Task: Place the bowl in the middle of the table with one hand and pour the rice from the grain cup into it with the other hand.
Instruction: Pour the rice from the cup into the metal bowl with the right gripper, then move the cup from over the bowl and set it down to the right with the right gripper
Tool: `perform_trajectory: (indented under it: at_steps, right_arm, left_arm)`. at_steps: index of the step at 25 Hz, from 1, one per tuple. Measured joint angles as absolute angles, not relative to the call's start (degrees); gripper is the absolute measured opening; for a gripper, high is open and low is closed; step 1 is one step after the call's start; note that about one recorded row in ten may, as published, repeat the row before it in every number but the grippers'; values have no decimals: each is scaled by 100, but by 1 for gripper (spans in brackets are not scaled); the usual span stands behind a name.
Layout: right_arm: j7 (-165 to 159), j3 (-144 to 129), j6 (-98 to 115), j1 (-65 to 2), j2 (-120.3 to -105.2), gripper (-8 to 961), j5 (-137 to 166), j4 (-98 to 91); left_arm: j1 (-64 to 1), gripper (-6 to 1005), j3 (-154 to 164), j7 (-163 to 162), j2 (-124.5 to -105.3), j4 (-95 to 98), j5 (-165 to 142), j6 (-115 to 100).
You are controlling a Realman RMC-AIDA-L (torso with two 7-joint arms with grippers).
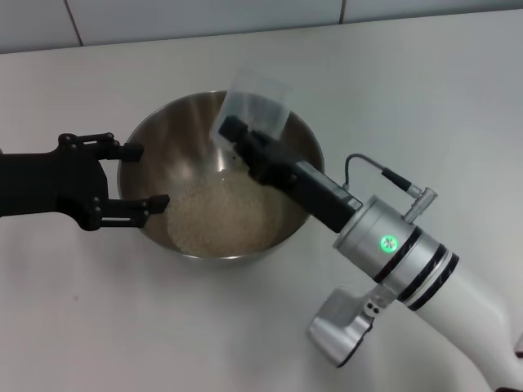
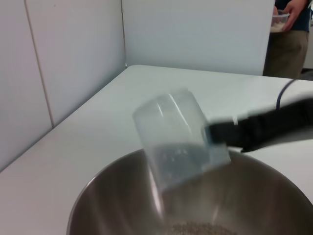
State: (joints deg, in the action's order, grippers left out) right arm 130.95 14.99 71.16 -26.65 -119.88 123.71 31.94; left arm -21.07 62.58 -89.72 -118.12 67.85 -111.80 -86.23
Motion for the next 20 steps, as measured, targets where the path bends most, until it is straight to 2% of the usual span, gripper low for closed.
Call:
perform_trajectory:
  at_steps: [13, 15, 20]
  right_arm:
    - [6140, 1974, 7950, -2273, -11948, 43, 11873, 3458]
    - [3720, 2395, 8545, -2182, -11950, 44, 11852, 2908]
    - [695, 3295, 8308, -2249, -11962, 46, 11847, 1804]
  left_arm:
    - [-2102, 811, 6258, -8975, -11814, 6781, -11179, -8621]
    - [-2112, 811, 6258, -8966, -11819, 6781, -11179, -8622]
    - [-2136, 811, 6258, -8953, -11827, 6757, -11179, -8622]
